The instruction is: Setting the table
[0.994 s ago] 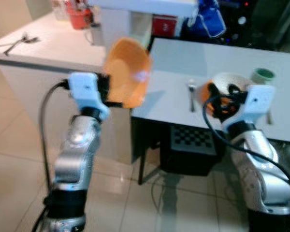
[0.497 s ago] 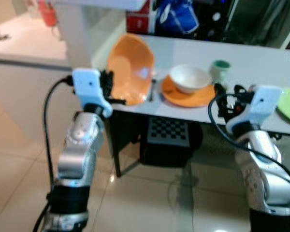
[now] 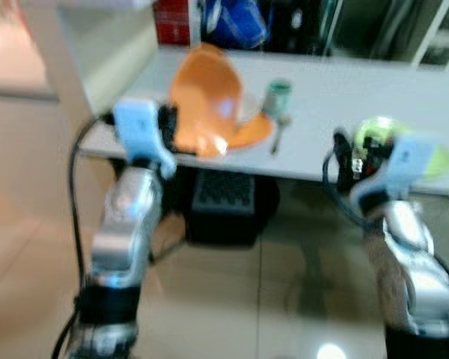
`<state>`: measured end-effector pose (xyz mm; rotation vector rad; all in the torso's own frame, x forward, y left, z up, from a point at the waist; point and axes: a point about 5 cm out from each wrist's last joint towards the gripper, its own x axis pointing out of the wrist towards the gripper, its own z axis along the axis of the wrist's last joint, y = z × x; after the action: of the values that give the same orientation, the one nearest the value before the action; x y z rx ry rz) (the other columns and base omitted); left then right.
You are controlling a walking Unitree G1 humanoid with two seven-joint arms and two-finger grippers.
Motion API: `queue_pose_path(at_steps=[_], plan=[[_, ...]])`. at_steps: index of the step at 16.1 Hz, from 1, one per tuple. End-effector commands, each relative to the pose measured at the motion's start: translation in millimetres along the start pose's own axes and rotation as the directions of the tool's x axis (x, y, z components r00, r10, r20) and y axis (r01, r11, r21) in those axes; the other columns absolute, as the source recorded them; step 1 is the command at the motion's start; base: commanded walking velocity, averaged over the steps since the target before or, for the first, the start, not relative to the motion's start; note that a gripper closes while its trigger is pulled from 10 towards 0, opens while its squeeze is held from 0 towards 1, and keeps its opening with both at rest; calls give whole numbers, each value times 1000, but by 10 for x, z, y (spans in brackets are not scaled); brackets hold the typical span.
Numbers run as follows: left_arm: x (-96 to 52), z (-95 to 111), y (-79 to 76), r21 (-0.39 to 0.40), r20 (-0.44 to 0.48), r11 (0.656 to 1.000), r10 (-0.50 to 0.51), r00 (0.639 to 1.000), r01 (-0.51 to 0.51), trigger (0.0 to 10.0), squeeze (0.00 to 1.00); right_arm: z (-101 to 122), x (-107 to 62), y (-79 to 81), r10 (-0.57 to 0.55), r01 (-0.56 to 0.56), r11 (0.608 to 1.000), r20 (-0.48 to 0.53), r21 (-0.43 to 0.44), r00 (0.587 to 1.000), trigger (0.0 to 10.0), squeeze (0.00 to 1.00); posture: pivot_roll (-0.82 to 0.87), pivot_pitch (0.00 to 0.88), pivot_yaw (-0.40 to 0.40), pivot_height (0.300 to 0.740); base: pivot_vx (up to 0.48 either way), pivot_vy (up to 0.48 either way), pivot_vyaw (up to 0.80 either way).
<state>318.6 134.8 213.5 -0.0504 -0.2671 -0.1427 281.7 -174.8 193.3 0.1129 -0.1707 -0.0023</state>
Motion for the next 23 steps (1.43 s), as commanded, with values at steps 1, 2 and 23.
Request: queue_pose_path(at_steps=[1,2,23], plan=[[24,74,-104,-6,37,999,-38,999,38,10000,0,22,-4,-61,-28,28,1000,8,-7,1000,10000,0,-58,0,31,740,0,-480,0],[17,77,-111,-5,37,999,-41,998,42,10000,0,14,-9,-62,-31,31,1000,5,-6,1000,10000,0,-59,0,31,740,0,-480,0],[10,32,-22,142,-33,990,-4,999,9,10000,0,-138,-15,-26,-54,51,998,-102,-38,993,10000,0,-59,0,22,740,0,-274,0]])
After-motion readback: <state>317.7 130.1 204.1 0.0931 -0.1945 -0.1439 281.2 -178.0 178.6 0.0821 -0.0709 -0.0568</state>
